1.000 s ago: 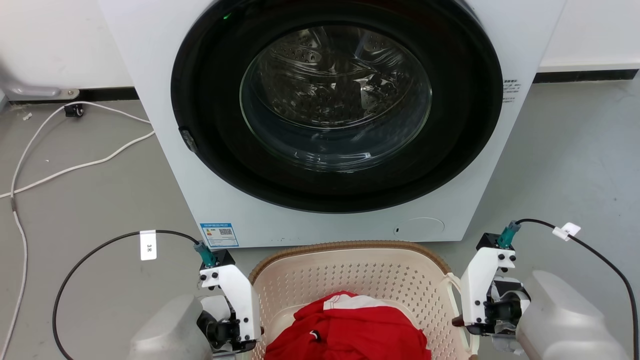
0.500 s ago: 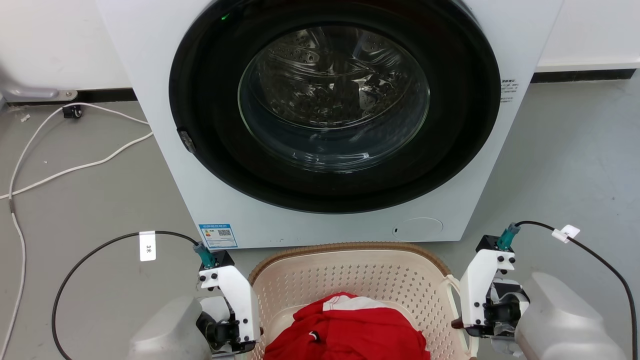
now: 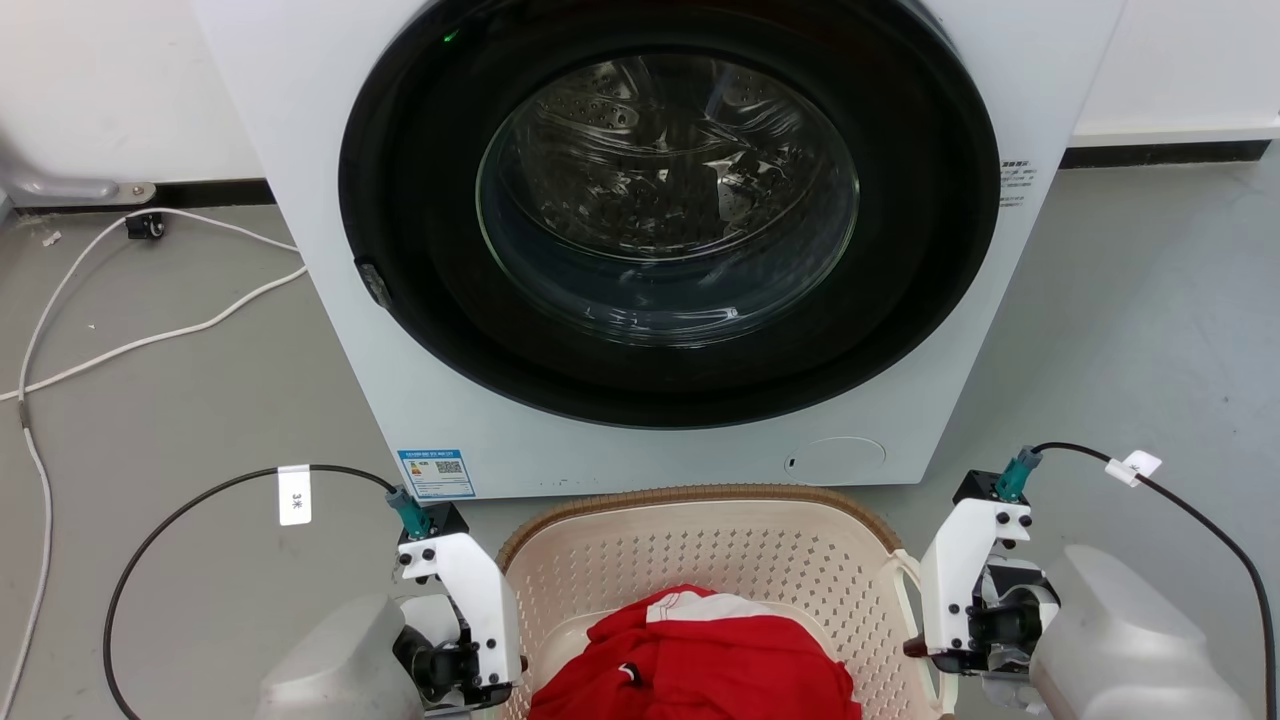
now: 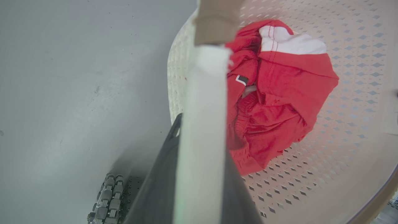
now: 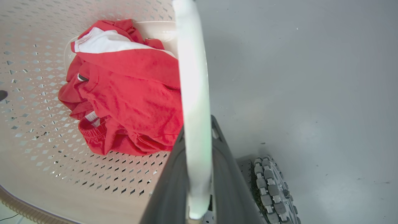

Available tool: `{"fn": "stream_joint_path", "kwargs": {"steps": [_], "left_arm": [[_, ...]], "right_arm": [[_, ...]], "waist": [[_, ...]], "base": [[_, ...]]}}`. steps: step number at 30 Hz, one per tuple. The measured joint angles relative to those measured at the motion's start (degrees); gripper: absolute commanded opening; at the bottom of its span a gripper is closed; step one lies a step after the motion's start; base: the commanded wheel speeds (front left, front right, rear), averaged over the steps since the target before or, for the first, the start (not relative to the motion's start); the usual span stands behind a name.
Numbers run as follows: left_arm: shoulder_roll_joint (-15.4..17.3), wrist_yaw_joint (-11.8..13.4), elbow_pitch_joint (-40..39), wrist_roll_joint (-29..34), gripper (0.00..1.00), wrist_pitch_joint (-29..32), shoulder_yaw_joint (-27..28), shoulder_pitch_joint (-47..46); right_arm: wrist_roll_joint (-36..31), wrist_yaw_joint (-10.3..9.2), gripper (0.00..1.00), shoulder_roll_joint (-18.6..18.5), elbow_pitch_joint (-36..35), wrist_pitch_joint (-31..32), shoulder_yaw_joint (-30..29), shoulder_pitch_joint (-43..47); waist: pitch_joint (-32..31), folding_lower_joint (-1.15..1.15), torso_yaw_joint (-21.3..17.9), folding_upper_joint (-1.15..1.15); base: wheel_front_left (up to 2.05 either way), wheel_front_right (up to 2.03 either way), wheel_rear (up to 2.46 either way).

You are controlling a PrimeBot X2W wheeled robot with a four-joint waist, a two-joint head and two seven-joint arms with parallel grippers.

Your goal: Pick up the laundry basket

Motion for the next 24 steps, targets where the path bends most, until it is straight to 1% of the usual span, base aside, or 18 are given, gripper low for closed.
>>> {"fn": "stream_joint_path", "kwargs": {"steps": [24], "left_arm": [[-0.11, 0.0, 0.23, -1.7, 0.0, -0.66, -1.56, -0.05]], "right_arm": [[-3.18, 0.0, 0.0, 0.3, 0.0, -0.03, -3.36, 0.56]], "waist": [[-0.03, 0.0, -0.12, 0.0]], "base": [[0.0, 0.0, 0.0]]}}
